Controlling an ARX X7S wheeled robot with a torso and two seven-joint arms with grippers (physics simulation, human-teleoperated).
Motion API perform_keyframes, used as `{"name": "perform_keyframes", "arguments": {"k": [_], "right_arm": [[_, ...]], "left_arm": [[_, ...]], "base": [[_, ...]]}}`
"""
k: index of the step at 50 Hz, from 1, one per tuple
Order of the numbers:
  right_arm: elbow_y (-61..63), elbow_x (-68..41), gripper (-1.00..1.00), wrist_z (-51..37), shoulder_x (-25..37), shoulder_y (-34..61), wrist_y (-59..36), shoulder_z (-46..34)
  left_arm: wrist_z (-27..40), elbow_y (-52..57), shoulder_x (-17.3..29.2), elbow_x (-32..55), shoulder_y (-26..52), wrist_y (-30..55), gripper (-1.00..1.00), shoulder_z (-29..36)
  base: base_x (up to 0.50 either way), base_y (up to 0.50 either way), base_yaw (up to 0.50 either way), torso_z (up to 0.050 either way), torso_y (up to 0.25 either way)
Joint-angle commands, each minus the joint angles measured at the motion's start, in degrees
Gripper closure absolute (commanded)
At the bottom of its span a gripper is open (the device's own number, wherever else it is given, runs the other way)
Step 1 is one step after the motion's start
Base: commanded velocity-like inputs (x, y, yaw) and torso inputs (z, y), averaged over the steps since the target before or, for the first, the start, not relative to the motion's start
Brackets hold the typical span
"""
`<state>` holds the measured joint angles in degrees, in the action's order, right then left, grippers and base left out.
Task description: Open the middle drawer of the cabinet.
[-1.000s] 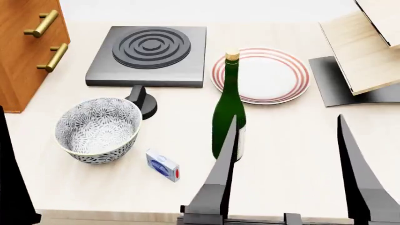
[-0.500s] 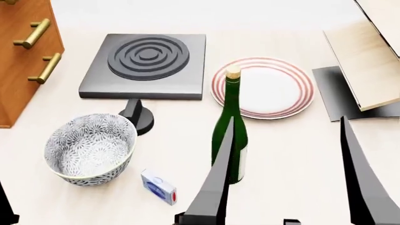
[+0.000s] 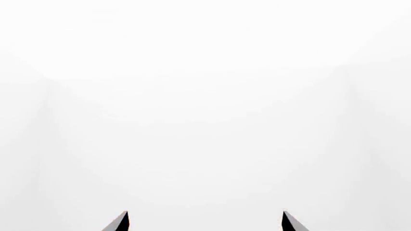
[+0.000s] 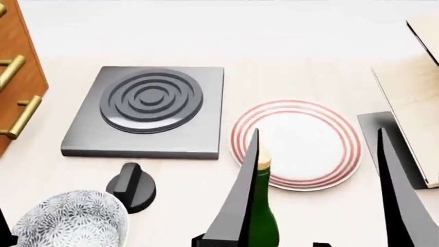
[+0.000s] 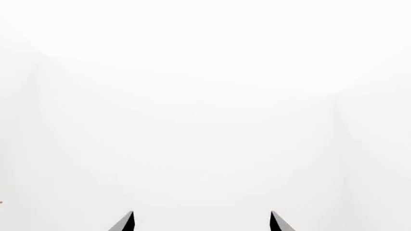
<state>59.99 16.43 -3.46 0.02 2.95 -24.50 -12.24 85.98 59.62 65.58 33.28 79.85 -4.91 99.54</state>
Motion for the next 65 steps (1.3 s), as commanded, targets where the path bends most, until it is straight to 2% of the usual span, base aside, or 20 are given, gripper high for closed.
{"name": "perform_keyframes", "arguments": {"k": [1, 31, 47, 53, 65], "right_arm": [[0.01, 0.10, -1.00, -0.10, 0.00, -0.22, 0.50, -0.14], [0.01, 0.37, -1.00, 0.14, 0.00, -0.46, 0.85, -0.56], [0.01, 1.57, -1.00, -0.39, 0.00, -0.35, 0.23, -1.45], [0.01, 1.97, -1.00, -0.06, 0.00, -0.18, -0.52, -1.63], [0.01, 2.45, -1.00, 0.07, -0.01, 0.21, -1.96, -2.02]], "left_arm": [[0.84, -0.01, 0.03, -0.16, 2.06, -0.45, -1.00, 2.37], [1.78, -0.35, 0.11, -0.51, 3.16, -0.78, -1.00, 3.95], [2.35, -0.09, -0.14, 2.00, 4.79, 3.10, -1.00, 4.81], [2.91, -1.05, -1.48, 4.95, 5.71, 10.11, -1.00, 4.85], [0.07, -9.04, -2.49, 3.88, 3.60, 15.29, -1.00, 5.94]], "base": [[0.50, 0.00, 0.00, 0.000, 0.000], [0.50, 0.00, 0.00, 0.000, 0.001], [0.00, 0.00, 0.00, 0.000, 0.000], [0.00, 0.00, 0.00, 0.000, 0.000], [0.00, 0.00, 0.00, 0.000, 0.000]]}}
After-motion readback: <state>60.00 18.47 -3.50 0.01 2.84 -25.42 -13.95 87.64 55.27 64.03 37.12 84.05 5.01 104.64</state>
